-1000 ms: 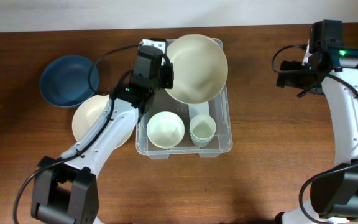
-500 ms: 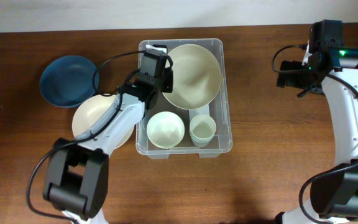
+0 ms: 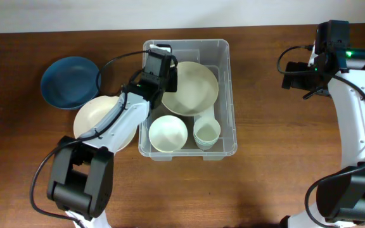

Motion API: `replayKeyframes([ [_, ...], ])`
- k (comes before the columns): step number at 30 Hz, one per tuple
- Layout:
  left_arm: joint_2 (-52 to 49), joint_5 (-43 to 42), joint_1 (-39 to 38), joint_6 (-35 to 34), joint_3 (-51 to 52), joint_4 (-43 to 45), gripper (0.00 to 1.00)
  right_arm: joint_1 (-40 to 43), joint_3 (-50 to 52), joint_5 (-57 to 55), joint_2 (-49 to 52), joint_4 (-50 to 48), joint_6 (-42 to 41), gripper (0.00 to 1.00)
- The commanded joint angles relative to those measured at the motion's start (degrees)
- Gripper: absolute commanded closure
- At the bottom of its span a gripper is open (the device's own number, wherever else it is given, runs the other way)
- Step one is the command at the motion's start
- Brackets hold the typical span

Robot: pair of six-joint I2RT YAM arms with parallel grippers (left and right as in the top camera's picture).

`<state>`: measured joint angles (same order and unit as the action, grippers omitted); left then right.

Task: Pack container
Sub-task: 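Carry the cream plate into the container and release it, then move the left gripper to the dark blue plate and grasp its rim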

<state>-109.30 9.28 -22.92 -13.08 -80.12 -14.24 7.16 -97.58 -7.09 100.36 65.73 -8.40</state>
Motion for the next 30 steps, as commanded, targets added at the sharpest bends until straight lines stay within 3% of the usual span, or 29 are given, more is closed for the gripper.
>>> replayKeyframes([
  [1, 2.27, 0.22, 2.05, -0.11, -4.33, -2.62, 0.48, 0.37, -0.13, -0.7, 0.31, -0.02, -0.26, 0.01],
  [4, 4.66, 0.22, 5.49, -0.11, -8.33, -8.96, 0.46, 0.37, -0.13, -0.7, 0.31, -0.02, -0.26, 0.01],
  [7, 6.73, 0.22, 9.46, -0.11, -10.69, -13.49, 0.29, 0.37, -0.13, -0.7, 0.31, -0.02, -0.26, 0.01],
  [12, 8.39, 0.2, 19.06, -0.2, -11.23, -17.68, 0.21, 0.37, -0.13, -0.7, 0.31, 0.0, -0.26, 0.01],
  [14, 8.26, 0.17, 26.03, -1.68, -11.21, -21.68, 0.01, 0.37, -0.13, -0.7, 0.31, 0.0, -0.26, 0.01],
  [20, 7.82, -4.13, 39.56, -1.64, -10.03, -25.64, 0.01, 0.37, -0.13, -0.7, 0.31, -0.02, -0.26, 0.01],
  [22, 7.58, -6.67, 42.66, -1.66, -8.94, -25.14, 0.06, 0.37, -0.13, -0.7, 0.31, -0.02, -0.26, 0.01],
  [24, 6.82, -10.73, 45.4, -2.01, -7.82, -24.57, 0.11, 0.37, -0.13, -0.7, 0.31, -0.02, -0.26, 0.01],
  [30, 0.39, -19.28, 48.59, -2.32, -6.91, -24.11, 0.11, 0.37, -0.13, -0.7, 0.31, -0.02, -0.26, 0.01],
])
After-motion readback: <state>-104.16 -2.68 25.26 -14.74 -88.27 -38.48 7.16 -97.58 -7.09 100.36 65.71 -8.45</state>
